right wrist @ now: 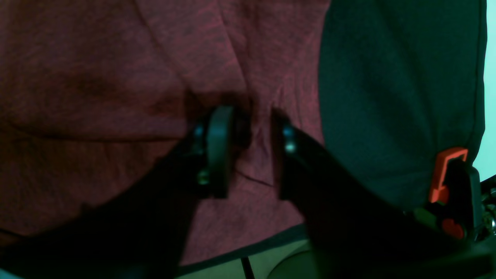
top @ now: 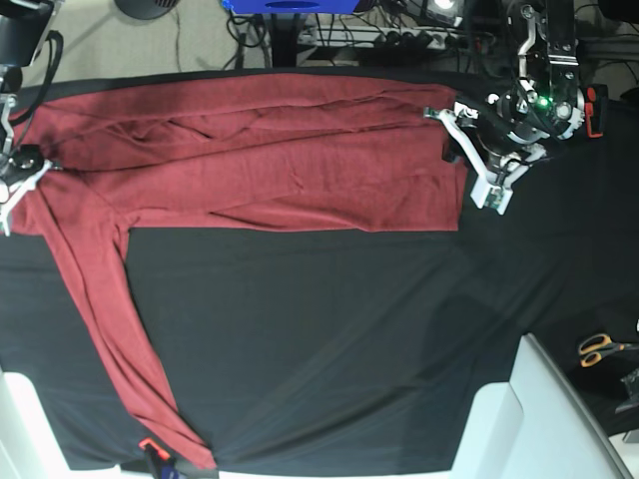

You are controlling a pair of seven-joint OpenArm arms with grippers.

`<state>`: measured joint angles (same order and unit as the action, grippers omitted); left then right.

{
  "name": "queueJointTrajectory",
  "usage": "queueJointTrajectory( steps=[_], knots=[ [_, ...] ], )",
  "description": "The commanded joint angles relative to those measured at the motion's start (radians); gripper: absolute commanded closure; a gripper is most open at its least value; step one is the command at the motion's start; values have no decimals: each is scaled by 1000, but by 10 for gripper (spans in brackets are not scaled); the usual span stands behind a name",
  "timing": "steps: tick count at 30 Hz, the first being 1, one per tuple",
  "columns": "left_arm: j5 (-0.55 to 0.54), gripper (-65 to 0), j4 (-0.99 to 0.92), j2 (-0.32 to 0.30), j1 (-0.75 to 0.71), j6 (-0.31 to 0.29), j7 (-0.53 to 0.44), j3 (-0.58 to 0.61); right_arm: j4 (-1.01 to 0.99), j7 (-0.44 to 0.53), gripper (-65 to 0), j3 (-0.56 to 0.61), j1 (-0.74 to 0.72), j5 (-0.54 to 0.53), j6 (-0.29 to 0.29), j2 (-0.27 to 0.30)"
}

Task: Fold the T-shirt properly

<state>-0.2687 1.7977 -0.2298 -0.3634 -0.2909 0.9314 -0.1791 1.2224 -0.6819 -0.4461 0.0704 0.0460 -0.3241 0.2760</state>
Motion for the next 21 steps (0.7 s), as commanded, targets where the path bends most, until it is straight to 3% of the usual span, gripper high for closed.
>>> queueJointTrajectory(
  steps=[1, 4, 6, 12, 14, 16, 17, 19, 21],
  knots=[
    [-7, -273, 20, -7, 4, -1, -16, -10, 20, 9, -233, -9, -13, 2, 6, 18],
    [-7, -385, 26, -9, 4, -1, -16, -13, 23, 12, -251, -10, -16, 2, 6, 18],
    [-7, -413, 26, -23, 4, -1, -16, -13, 55, 14, -251, -26, -13, -1, 7, 16],
    [-14, -411, 83, 8, 4, -1, -16, -61, 219, 20, -249, -179, -10, -4, 0, -33],
    [-8, -408, 92, 30, 7, -1, -18, -66, 231, 34, -218, -179, -14, -5, -4, -33],
    [-8, -336, 84, 45, 34, -1, -18, -52, 224, 81, -96, -179, -19, -5, -36, -33],
    [-8, -245, 75, 60, 45, -1, -18, -52, 219, 100, -26, -179, -24, -5, -57, -37],
    [-7, 0, 55, 83, 63, 0, -18, -55, 205, 126, -5, -179, -31, -1, -91, -53],
    [-7, 0, 24, 94, 96, 0, -18, -53, 179, 129, -15, -179, -48, 1, -97, -56]
  ],
)
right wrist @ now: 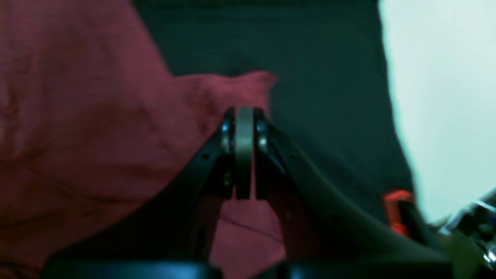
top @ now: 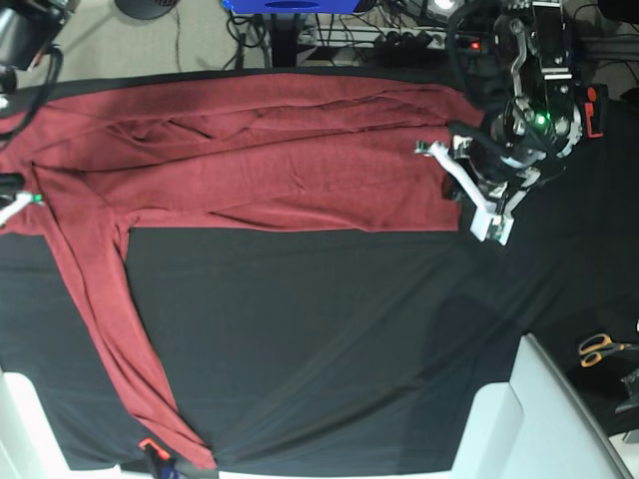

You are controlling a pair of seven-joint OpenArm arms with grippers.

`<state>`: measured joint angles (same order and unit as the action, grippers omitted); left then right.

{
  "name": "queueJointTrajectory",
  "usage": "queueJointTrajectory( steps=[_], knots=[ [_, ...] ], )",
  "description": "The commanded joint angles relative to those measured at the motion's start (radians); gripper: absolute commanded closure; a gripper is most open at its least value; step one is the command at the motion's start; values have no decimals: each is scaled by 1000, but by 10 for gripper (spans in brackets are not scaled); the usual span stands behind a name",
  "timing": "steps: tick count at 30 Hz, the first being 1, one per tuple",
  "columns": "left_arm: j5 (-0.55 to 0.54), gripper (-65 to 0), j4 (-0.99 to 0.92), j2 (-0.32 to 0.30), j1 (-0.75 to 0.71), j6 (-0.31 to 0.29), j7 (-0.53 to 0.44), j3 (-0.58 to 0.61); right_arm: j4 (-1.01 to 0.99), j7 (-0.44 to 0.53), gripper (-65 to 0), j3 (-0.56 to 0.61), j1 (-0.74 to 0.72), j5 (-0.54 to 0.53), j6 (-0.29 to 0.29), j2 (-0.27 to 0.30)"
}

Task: Fold the T-shirt properly

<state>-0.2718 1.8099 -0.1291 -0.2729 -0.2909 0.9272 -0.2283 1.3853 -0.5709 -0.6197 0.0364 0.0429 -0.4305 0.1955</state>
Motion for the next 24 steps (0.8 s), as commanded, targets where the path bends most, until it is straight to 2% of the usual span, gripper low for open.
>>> queueJointTrajectory(
  steps=[1, 6, 9, 13, 16, 24],
  knots=[
    [-4, 0, -12, -7, 17, 0, -13, -3, -5, 18, -8, -6, -20, 4, 9, 25],
    [-4, 0, -129, -7, 65, 0, -17, -3, -108, 28, -6, -4, -68, 4, 6, 28],
    [-4, 0, -174, -7, 59, 0, -87, -3, -140, 75, -6, -4, -79, 4, 6, 28],
    [-4, 0, -259, -11, 54, 0, -133, -3, -188, 82, -6, -4, -105, 4, 6, 31],
    [-4, 0, -327, -13, 60, 0, -165, -3, -238, 99, -6, -6, -131, 1, 6, 58],
    [-2, 0, -411, -16, 65, 0, -205, -3, -481, 231, -6, -13, -195, 4, 8, 111]
  ],
)
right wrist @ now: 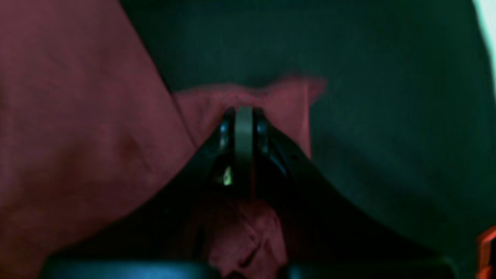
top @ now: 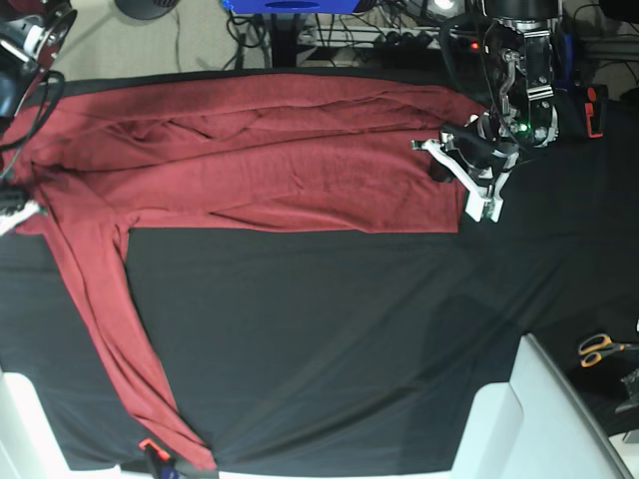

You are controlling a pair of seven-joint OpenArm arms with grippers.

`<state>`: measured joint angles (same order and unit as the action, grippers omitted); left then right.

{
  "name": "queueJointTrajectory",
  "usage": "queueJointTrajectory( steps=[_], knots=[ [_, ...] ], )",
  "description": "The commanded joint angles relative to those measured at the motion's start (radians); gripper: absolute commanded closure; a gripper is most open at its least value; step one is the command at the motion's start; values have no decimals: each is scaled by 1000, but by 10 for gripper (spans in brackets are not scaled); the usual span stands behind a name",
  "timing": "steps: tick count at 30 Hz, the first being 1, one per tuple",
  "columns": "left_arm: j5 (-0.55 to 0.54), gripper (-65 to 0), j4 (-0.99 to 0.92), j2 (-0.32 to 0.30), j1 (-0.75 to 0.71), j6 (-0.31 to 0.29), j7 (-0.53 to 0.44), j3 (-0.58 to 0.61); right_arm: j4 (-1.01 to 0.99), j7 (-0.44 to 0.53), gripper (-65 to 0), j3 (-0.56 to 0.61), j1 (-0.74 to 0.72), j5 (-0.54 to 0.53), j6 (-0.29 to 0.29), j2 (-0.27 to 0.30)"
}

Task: Fold the T-shirt properly

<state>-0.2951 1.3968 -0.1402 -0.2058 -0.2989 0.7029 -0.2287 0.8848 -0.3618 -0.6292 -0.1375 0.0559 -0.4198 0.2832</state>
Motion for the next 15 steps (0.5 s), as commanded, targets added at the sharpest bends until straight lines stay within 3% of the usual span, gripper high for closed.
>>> queueJointTrajectory(
  steps=[1, 5, 10, 15],
  knots=[
    [21, 0, 2, -5, -2, 8, 19, -2, -3, 40, -6, -2, -21, -9, -1, 34],
    [30, 0, 0, -14, -2, 8, 19, -2, -43, 88, -6, 1, -21, -12, 0, 43],
    [127, 0, 0, -9, -2, 8, 18, -2, -43, 134, -6, 2, -21, -9, 0, 43],
    [122, 0, 0, -9, -7, 8, 18, -2, -43, 136, -6, 2, -21, -9, 2, 43]
  ],
)
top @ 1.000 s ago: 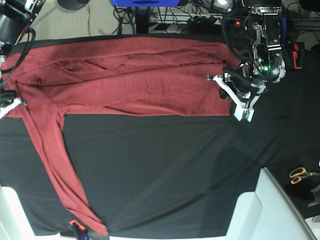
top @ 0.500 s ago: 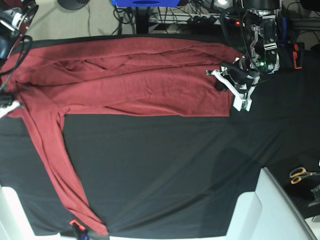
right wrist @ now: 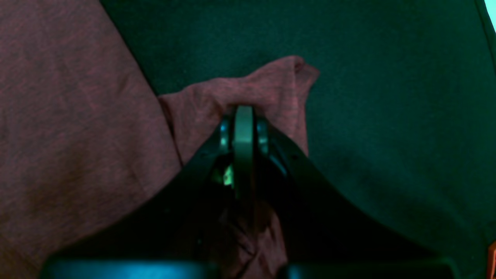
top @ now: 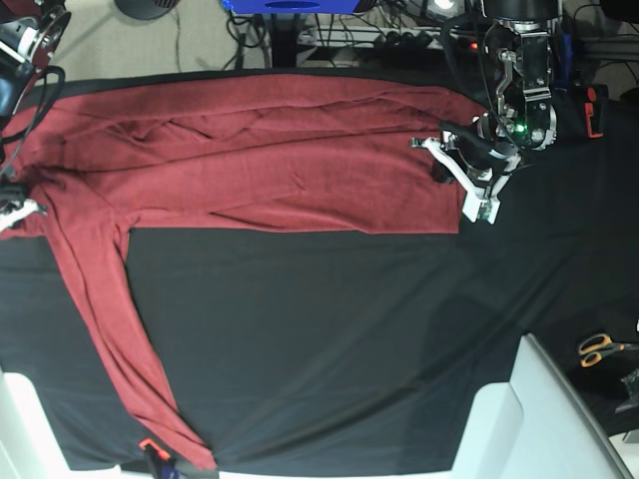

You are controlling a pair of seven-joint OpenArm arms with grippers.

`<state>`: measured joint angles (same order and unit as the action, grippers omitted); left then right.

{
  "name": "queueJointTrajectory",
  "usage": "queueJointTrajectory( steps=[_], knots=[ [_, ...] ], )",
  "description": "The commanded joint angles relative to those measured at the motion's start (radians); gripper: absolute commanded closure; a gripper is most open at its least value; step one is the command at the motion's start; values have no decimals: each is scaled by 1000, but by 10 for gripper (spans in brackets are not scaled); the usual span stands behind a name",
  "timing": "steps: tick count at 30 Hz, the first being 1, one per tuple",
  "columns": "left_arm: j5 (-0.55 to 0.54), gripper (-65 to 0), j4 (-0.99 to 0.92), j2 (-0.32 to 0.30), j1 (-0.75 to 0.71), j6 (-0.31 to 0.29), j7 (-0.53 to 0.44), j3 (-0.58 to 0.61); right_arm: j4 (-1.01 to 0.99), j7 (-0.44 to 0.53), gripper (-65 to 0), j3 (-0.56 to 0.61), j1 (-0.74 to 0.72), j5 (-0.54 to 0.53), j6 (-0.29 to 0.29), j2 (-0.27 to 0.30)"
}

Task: Fold the T-shirt properly

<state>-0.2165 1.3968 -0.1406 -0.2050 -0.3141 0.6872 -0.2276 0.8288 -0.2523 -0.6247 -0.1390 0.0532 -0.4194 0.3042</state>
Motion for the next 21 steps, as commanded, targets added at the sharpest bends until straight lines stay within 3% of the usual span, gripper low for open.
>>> queueJointTrajectory(
  steps=[1, 16, 21],
  knots=[
    [44, 0, 0, -9, -7, 23, 33, -3, 13, 26, -6, -2, -20, -6, 1, 22],
    [36, 0, 3, -9, -15, 23, 33, -3, 19, 51, -5, -11, -20, -5, 4, 23],
    [32, 0, 3, -9, -15, 23, 33, -3, 11, 66, -5, -1, -20, -5, 106, 34]
  ],
)
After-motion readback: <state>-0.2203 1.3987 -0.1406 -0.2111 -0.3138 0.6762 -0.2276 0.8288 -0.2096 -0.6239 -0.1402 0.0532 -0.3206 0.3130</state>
